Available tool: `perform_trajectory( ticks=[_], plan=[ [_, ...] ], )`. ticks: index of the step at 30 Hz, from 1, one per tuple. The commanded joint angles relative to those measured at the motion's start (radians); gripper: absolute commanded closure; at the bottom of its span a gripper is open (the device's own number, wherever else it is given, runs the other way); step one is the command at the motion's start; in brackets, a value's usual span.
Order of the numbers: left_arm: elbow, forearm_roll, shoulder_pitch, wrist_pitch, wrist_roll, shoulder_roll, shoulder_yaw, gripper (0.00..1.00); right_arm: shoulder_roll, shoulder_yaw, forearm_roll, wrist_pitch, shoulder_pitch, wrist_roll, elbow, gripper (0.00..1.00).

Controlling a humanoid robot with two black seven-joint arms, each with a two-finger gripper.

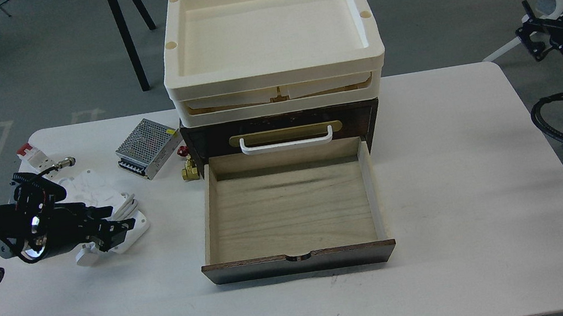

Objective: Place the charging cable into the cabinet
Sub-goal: 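Lower the left gripper onto the white charger and close around it, then lift the white charger with its cable using the left gripper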

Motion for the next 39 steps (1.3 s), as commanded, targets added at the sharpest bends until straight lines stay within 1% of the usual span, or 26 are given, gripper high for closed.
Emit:
perform_trajectory(
  ticks=[1, 3, 4, 6, 7, 19, 21, 25, 28, 36, 39],
  plan=[
    [0.026, -0.003, 0.001, 0.003, 0.0, -0.003, -0.004, 0.39, 0.0, 0.0, 0.0, 0.0, -0.001, 0.0, 0.0, 0.0],
    [0.026, 0.0, 0.0, 0.003, 0.0, -0.003, -0.003, 0.41, 0.0, 0.001, 0.0, 0.0, -0.001, 0.0, 0.0, 0.0],
    [0.026, 0.0, 0.0, 0.003, 0.0, -0.003, 0.002, 0.47, 0.002, 0.001, 0.0, 0.0, -0.001, 0.0, 0.0, 0.0],
    [0.026, 0.0, 0.001, 0.003, 0.0, -0.002, 0.003, 0.8, 0.0, 0.001, 0.0, 0.0, -0.001, 0.0, 0.0, 0.0],
    [0.028, 0.0, 0.001, 0.003, 0.0, -0.002, 0.003, 0.89, 0.0, 0.004, 0.0, 0.0, -0.001, 0.0, 0.0, 0.0],
    [0.009, 0.002, 0.024, 0.0, 0.0, -0.003, 0.005, 0.97, 0.0, 0.008, 0.0, 0.0, -0.013, 0.0, 0.0, 0.0],
    [0.008, 0.002, 0.024, 0.001, 0.0, -0.003, 0.003, 0.99, 0.0, 0.008, 0.0, 0.0, -0.013, 0.0, 0.0, 0.0],
    [-0.019, 0.002, 0.02, 0.001, 0.0, 0.003, -0.004, 1.0, 0.0, 0.008, 0.0, 0.0, -0.013, 0.0, 0.0, 0.0],
    [-0.093, 0.0, 0.012, 0.001, 0.0, 0.043, -0.013, 1.0, 0.0, 0.009, 0.0, 0.0, -0.017, 0.0, 0.0, 0.0],
    [-0.447, 0.0, -0.023, -0.028, 0.0, 0.343, -0.089, 1.0, -0.011, 0.014, 0.0, 0.0, -0.025, 0.0, 0.0, 0.0],
    [-0.57, 0.0, -0.037, -0.034, 0.0, 0.428, -0.118, 1.0, -0.012, 0.015, 0.0, 0.0, -0.027, 0.0, 0.0, 0.0]
  ],
)
